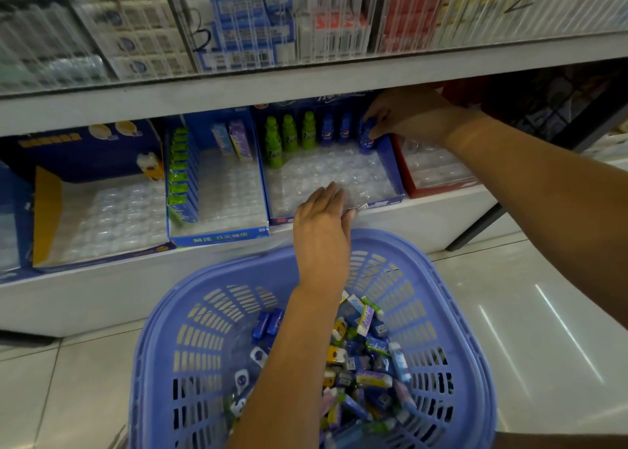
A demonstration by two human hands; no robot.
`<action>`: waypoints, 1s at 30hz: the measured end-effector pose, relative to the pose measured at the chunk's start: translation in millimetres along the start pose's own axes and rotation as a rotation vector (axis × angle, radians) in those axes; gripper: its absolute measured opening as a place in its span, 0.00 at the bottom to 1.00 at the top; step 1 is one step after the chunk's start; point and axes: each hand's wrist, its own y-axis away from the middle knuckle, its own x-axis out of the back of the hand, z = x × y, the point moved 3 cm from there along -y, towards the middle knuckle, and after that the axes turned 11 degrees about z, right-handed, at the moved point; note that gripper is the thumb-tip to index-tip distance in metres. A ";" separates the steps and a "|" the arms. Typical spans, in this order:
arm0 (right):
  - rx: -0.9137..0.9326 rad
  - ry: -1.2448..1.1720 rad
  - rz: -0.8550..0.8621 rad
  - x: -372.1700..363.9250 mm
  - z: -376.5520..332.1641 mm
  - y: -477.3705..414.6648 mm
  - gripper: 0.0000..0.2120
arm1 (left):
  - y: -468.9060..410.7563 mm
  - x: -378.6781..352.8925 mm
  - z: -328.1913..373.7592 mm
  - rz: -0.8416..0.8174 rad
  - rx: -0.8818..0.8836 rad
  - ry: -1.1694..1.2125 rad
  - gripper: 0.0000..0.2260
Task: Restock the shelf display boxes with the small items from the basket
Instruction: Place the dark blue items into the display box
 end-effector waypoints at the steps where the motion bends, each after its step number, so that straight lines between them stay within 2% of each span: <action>1: 0.000 0.013 -0.009 -0.8 -0.3 -1.7 0.20 | 0.2 -0.7 0.4 0.019 0.009 0.005 0.18; 9: -0.062 0.071 -0.020 -2.5 -3.1 0.8 0.24 | -2.5 0.6 -0.1 -0.021 -0.016 0.003 0.20; 12: -0.048 0.064 0.111 0.4 -15.3 19.4 0.25 | 11.6 19.2 4.6 0.136 -0.030 0.180 0.17; 14: 0.008 0.062 0.209 2.7 -33.8 38.9 0.19 | 26.9 28.4 0.6 0.269 -0.070 0.245 0.10; 15: 0.020 0.027 0.200 1.6 -44.9 52.7 0.13 | 35.7 29.3 -5.4 0.268 -0.068 0.263 0.09; 16: 0.023 -0.014 0.136 -2.3 -55.6 69.3 0.09 | 45.0 26.9 -13.2 0.206 -0.039 0.273 0.09; 18: 0.016 -0.065 -0.066 -24.5 -69.4 106.2 0.06 | 67.0 12.8 -35.7 -0.066 0.073 0.178 0.12; 20: -0.006 -0.057 -0.277 -62.4 -74.2 142.2 0.08 | 93.7 -3.8 -65.4 -0.393 0.185 -0.014 0.15; 22: -0.056 0.019 -0.514 -106.7 -68.6 174.3 0.10 | 125.6 -13.9 -94.0 -0.732 0.279 -0.148 0.13; 25: -0.142 0.170 -0.759 -167.3 -46.0 210.2 0.17 | 177.2 -16.1 -124.6 -1.155 0.293 -0.287 0.10; 27: -0.176 0.262 -0.806 -196.2 -33.1 227.2 0.16 | 202.1 -14.4 -136.9 -1.284 0.316 -0.292 0.19; 29: -0.217 0.330 -0.848 -216.9 -24.1 240.1 0.12 | 210.5 -13.9 -141.6 -1.311 0.292 -0.278 0.28; 30: -0.240 0.347 -0.867 -223.4 -21.0 244.9 0.11 | 210.3 -14.3 -143.1 -1.308 0.281 -0.267 0.30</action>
